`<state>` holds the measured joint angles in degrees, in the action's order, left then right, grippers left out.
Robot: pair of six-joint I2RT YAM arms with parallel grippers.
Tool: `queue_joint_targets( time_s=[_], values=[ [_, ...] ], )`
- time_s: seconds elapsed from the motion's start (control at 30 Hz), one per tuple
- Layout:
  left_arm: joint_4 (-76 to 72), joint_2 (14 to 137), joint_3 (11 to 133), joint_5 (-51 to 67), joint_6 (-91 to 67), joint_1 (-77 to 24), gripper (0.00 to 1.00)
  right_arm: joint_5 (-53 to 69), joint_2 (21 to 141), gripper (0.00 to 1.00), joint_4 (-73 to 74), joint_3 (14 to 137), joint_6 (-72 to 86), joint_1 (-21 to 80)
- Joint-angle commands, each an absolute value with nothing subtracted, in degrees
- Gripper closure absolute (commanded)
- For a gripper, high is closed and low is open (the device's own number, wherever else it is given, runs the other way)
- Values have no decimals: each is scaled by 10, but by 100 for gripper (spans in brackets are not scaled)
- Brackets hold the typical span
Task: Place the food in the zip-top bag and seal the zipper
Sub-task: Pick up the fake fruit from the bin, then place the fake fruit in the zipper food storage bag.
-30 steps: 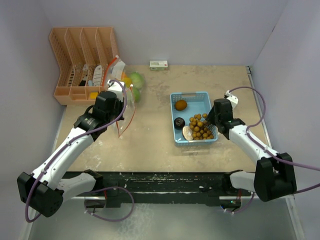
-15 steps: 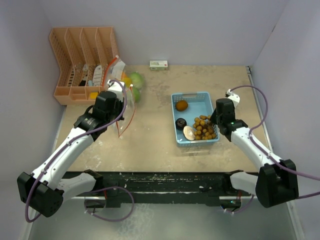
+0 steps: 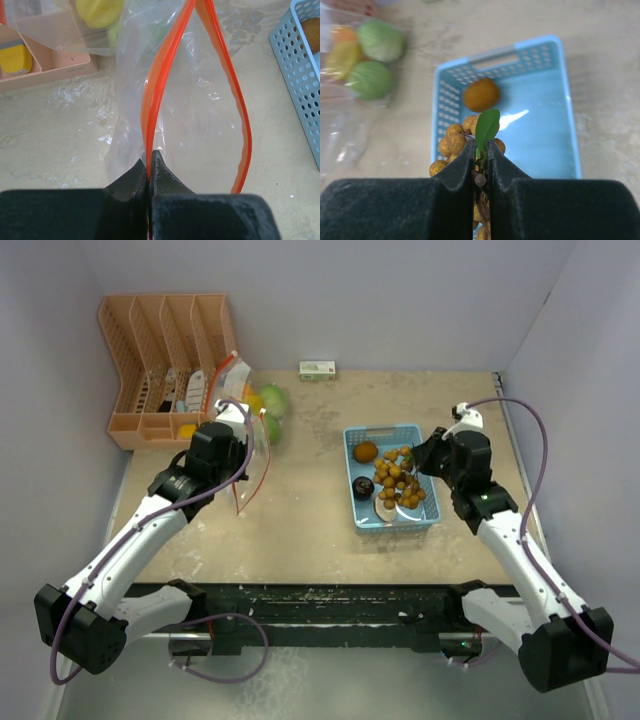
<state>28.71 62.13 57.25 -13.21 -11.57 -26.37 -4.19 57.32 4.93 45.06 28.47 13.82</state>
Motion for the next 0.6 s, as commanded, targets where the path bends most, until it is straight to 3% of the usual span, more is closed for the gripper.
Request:
queue_joint_targets(
  time_s=[0.0,0.27,0.57],
  values=[
    [263,622,569,-128,-123,-262,100,80,538,100,-20,514,272,138],
    [243,623,569,-87,-135,-262,100,280,545,100,-267,491,410,156],
    [221,633,564,-64,-156,-262,100,172,654,100,-481,486,521,306]
  ],
)
